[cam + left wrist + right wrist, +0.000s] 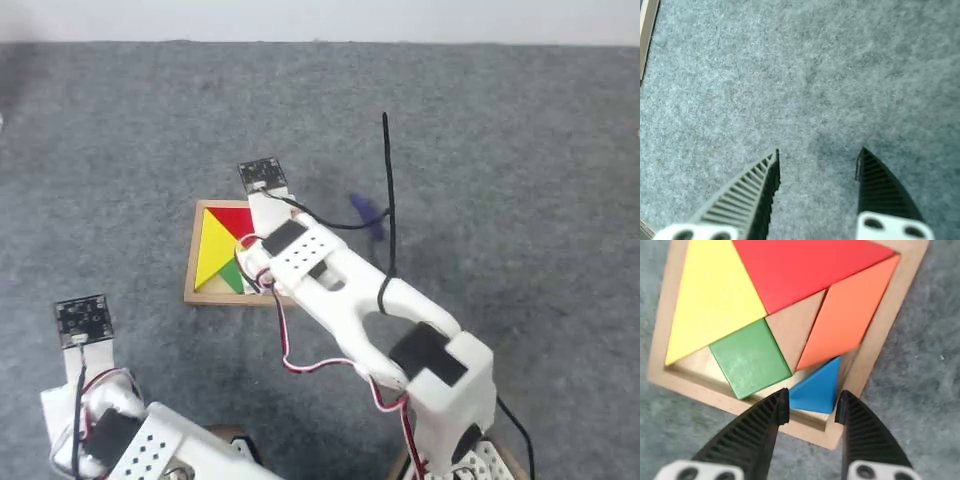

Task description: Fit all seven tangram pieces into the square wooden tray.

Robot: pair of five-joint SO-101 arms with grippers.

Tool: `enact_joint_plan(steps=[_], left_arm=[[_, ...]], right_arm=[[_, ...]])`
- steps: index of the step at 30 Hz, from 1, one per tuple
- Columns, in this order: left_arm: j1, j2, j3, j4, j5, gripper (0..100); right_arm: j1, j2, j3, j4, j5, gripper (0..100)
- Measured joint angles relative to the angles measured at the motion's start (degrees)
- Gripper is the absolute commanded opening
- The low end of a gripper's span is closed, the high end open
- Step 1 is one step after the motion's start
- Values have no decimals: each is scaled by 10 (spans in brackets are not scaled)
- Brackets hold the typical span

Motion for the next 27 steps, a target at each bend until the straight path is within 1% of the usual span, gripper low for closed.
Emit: enact_joint_plan(steps=[3,6,13,17,23,27], left_arm=[[0,0,0,0,0,240],[0,0,0,0,0,240],[0,0,0,0,0,240],[0,0,0,0,0,240],[0,0,0,0,0,240],[0,0,0,0,0,240]], right_arm=[[0,12,-19,10,-24,193],[-1,13,-24,15,-31,195],[-17,23,-51,54,-31,195],[-29,25,-53,59,-31,195],[-32,59,-82,64,-21,195],[-32,96,-126,91,-21,195]])
